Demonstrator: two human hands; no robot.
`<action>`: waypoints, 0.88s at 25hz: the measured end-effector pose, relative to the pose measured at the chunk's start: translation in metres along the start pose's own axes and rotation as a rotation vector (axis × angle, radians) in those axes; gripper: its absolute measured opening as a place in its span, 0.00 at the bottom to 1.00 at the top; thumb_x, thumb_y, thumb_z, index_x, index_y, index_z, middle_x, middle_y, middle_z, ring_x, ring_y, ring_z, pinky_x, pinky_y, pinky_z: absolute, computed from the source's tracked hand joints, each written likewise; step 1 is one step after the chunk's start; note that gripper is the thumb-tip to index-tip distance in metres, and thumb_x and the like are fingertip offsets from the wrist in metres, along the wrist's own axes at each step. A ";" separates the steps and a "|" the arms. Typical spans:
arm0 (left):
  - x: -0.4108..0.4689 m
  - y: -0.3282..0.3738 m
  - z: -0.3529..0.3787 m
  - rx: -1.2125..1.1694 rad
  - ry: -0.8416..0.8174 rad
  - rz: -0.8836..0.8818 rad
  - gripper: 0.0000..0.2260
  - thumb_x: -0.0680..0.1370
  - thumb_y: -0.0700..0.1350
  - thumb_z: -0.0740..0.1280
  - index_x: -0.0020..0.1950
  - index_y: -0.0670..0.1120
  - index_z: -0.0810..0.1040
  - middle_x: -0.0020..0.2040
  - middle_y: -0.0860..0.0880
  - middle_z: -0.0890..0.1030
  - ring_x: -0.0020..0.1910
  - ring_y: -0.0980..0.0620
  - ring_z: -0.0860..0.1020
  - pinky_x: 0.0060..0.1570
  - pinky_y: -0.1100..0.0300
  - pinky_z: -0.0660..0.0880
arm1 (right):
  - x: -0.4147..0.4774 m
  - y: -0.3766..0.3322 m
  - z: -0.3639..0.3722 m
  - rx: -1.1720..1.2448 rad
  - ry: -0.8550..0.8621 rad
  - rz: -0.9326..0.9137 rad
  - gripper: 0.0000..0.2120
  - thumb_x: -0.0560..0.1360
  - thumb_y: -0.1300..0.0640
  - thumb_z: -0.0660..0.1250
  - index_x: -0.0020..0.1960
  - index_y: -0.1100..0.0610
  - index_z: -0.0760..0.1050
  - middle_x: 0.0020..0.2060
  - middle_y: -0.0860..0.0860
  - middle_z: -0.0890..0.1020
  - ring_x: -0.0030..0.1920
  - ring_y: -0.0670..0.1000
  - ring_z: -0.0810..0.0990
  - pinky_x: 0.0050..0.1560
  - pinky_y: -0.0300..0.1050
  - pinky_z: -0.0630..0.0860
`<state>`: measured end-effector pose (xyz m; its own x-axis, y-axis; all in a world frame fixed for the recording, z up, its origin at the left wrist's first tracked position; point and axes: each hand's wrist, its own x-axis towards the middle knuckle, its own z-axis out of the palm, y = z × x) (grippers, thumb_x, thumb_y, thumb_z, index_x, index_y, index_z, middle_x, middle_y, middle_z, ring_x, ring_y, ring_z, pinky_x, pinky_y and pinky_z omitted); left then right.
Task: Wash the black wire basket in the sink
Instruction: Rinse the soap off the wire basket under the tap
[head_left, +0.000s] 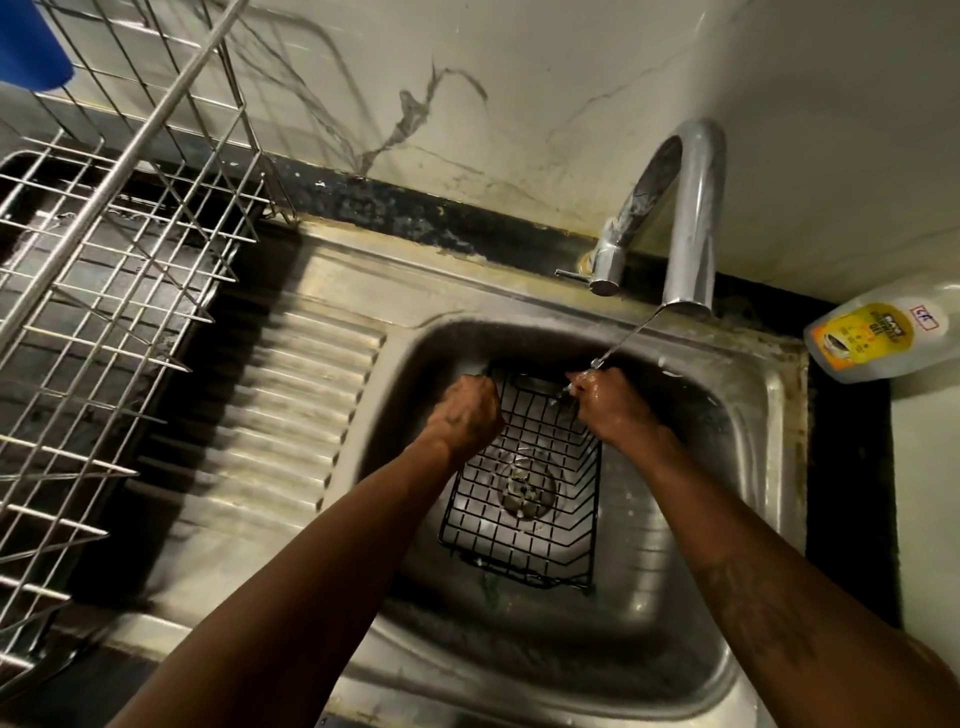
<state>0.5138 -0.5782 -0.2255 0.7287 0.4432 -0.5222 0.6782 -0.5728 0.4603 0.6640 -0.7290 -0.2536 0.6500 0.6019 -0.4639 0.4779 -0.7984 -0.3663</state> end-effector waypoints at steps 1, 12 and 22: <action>0.000 0.003 0.000 0.001 0.010 0.016 0.10 0.77 0.40 0.58 0.35 0.44 0.70 0.42 0.40 0.79 0.45 0.39 0.81 0.44 0.52 0.79 | 0.001 -0.011 0.002 0.029 0.015 -0.013 0.14 0.81 0.59 0.66 0.65 0.52 0.80 0.59 0.58 0.82 0.56 0.58 0.81 0.58 0.51 0.79; 0.011 0.000 0.018 -0.013 0.118 0.153 0.12 0.84 0.45 0.53 0.60 0.42 0.73 0.48 0.36 0.79 0.47 0.34 0.78 0.45 0.46 0.72 | -0.015 -0.027 0.032 0.481 0.389 -0.020 0.06 0.76 0.59 0.72 0.44 0.50 0.84 0.40 0.47 0.86 0.43 0.47 0.84 0.48 0.41 0.82; 0.039 0.008 0.005 0.069 0.003 0.448 0.22 0.72 0.52 0.75 0.66 0.50 0.79 0.58 0.48 0.84 0.56 0.48 0.81 0.55 0.58 0.78 | -0.002 0.001 0.063 0.875 -0.037 0.331 0.16 0.72 0.58 0.76 0.58 0.54 0.81 0.48 0.54 0.87 0.48 0.54 0.85 0.51 0.50 0.83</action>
<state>0.5474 -0.5691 -0.2463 0.9493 0.1430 -0.2798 0.2879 -0.7529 0.5918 0.6256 -0.7299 -0.3037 0.6474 0.3581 -0.6727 -0.3524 -0.6420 -0.6809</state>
